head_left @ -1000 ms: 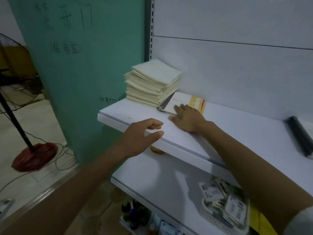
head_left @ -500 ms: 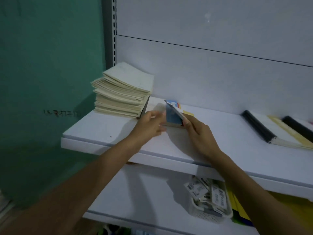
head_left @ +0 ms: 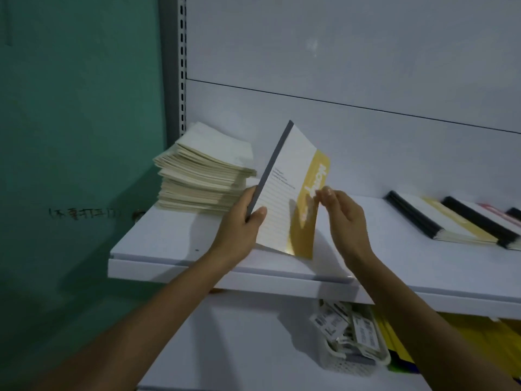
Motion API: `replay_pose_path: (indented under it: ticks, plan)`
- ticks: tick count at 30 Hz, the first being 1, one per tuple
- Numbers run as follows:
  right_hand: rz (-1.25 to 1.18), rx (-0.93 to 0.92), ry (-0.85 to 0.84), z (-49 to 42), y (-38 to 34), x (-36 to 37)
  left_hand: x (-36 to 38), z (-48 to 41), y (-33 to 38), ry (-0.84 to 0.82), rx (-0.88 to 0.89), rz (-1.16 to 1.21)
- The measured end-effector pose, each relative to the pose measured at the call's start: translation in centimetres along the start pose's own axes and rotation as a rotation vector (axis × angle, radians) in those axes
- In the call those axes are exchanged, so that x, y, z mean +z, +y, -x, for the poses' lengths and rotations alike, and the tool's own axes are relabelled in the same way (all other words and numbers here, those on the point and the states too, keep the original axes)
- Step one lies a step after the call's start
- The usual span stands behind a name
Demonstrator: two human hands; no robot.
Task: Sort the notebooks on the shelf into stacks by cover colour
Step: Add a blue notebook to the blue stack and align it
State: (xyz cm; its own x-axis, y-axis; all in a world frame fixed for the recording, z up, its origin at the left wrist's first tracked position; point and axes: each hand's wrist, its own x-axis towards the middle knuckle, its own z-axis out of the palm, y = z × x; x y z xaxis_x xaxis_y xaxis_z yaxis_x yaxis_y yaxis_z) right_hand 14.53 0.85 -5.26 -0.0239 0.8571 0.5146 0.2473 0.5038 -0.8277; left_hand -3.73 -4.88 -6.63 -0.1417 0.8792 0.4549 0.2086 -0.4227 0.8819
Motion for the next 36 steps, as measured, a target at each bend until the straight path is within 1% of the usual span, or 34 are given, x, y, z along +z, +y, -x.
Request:
replay_pose_path:
  ticks: [2,4,6,7,11,13,14,15,16,19,20,21,22,23,25,27,29,31,33,36]
  plan:
    - [0.017,0.081,0.057,-1.4,0.5,0.2,-1.2,0.0,-0.5,0.068,0.013,0.063]
    - [0.193,0.141,0.004,-2.8,1.5,1.0,-2.1,-0.1,-0.8,0.126,-0.034,0.21]
    - [0.404,0.115,-0.11,-3.6,2.0,2.3,-2.4,-0.2,-0.9,0.149,-0.064,0.311]
    - [0.47,0.071,-0.177,-3.9,2.3,3.1,-2.4,-0.2,-0.9,0.153,-0.058,0.324]
    - [0.566,-0.003,-0.358,-3.7,2.6,5.6,-2.4,-0.1,-1.1,0.126,-0.023,0.33]
    - [0.596,0.083,-0.51,-3.5,3.1,6.0,-2.4,-0.2,-1.4,0.119,-0.027,0.332]
    - [0.692,0.118,-0.557,-3.5,3.1,5.9,-2.4,-0.3,-1.4,0.12,-0.037,0.335]
    - [0.793,0.114,-0.551,-3.7,3.3,5.7,-2.4,-0.4,-1.5,0.127,-0.05,0.34]
    - [0.833,0.113,-0.492,-3.8,3.3,5.4,-2.3,-0.5,-1.6,0.137,-0.061,0.345]
    - [0.755,0.165,-0.231,-3.9,3.3,4.3,-2.3,-0.5,-1.6,0.147,-0.062,0.344]
    - [0.765,0.207,-0.17,-4.0,3.5,3.9,-2.3,-0.4,-1.5,0.142,-0.055,0.339]
    - [0.798,0.272,-0.148,-3.9,3.3,3.5,-2.2,-0.3,-1.4,0.135,-0.05,0.329]
    - [0.846,0.329,-0.161,-3.9,3.2,3.0,-2.2,-0.2,-1.4,0.126,-0.047,0.314]
    - [0.878,0.357,-0.169,-4.0,3.0,2.6,-2.1,-0.1,-1.3,0.118,-0.047,0.295]
    - [0.857,0.396,-0.187,-4.6,2.7,2.1,-2.0,-0.1,-1.1,0.103,-0.05,0.266]
    - [0.735,0.471,-0.199,-5.1,2.7,1.9,-2.0,-0.1,-1.2,0.098,-0.052,0.254]
    - [0.517,0.56,-0.183,-5.3,2.8,1.4,-2.1,-0.1,-1.1,0.094,-0.054,0.246]
    - [0.302,0.595,-0.143,-5.2,2.7,0.5,-2.1,0.1,-1.1,0.092,-0.06,0.243]
    - [0.234,0.55,-0.1,-4.8,2.4,-0.4,-2.1,0.2,-1.1,0.095,-0.063,0.233]
    - [0.146,0.434,-0.017,-4.0,1.8,-1.9,-1.9,0.4,-0.8,0.11,-0.062,0.213]
